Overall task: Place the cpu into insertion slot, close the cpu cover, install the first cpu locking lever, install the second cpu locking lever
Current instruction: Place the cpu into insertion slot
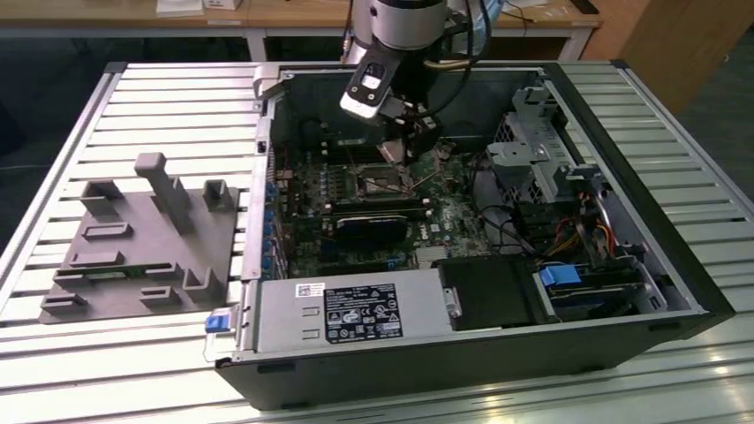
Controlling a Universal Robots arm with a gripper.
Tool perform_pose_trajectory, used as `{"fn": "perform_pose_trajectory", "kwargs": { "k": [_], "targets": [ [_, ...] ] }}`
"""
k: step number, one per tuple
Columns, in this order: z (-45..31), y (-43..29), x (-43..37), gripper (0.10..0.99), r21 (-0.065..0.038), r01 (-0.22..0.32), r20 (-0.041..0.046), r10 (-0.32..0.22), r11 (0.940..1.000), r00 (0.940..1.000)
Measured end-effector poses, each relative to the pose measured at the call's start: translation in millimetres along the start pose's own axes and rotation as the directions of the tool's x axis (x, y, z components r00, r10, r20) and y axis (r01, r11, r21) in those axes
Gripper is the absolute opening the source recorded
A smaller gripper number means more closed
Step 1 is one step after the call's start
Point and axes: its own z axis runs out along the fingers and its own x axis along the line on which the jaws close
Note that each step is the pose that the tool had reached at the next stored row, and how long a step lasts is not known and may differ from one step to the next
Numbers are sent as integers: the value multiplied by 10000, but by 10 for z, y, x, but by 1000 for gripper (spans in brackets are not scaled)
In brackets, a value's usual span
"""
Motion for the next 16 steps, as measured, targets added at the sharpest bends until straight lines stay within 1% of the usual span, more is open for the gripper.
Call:
{"fn": "perform_pose_trajectory", "kwargs": {
  "k": [2, 4, 7, 9, 11, 16],
  "targets": [
    [9, -1, 0, 533, -7, -358, 32, 358, 9994, 9994],
    [19, -2, 0, 533, -17, -731, 65, 732, 9973, 9973],
    [34, -3, -1, 533, -32, -1267, 112, 1267, 9919, 9919],
    [49, -4, -1, 533, -43, -1620, 143, 1620, 9868, 9867],
    [65, -6, -2, 533, -55, -1972, 174, 1973, 9803, 9802],
    [106, -11, 1, 533, -87, -2733, 238, 2734, 9619, 9616]
  ]
}}
